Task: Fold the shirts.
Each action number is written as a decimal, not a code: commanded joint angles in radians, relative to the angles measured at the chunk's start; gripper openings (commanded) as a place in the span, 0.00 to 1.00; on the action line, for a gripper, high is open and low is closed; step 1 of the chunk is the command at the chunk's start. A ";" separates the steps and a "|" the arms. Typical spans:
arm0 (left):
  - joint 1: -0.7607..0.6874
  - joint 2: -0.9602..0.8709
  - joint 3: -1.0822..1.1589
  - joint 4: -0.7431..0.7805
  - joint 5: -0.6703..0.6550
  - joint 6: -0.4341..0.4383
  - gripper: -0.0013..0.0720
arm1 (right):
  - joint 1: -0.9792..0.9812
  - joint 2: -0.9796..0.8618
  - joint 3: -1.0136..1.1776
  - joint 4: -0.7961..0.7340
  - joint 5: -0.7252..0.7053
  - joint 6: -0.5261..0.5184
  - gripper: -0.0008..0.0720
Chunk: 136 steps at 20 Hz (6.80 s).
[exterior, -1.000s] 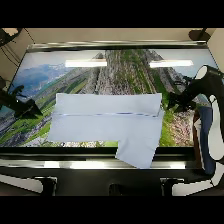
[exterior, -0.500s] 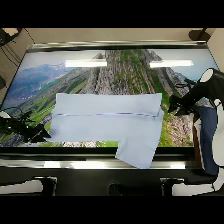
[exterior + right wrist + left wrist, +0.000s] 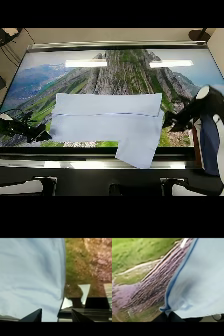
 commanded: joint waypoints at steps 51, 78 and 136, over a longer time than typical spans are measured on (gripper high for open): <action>-0.188 -0.371 1.011 -0.208 -0.172 -0.198 0.79 | -0.182 -0.397 0.363 0.323 -0.152 -0.146 0.99; -1.011 -0.497 0.875 -0.396 0.145 -0.166 0.08 | 0.235 0.328 0.365 0.066 0.033 0.205 0.07; -0.436 0.154 0.816 -0.277 0.179 -0.118 0.07 | 0.163 0.192 -0.122 0.422 -0.647 0.050 0.07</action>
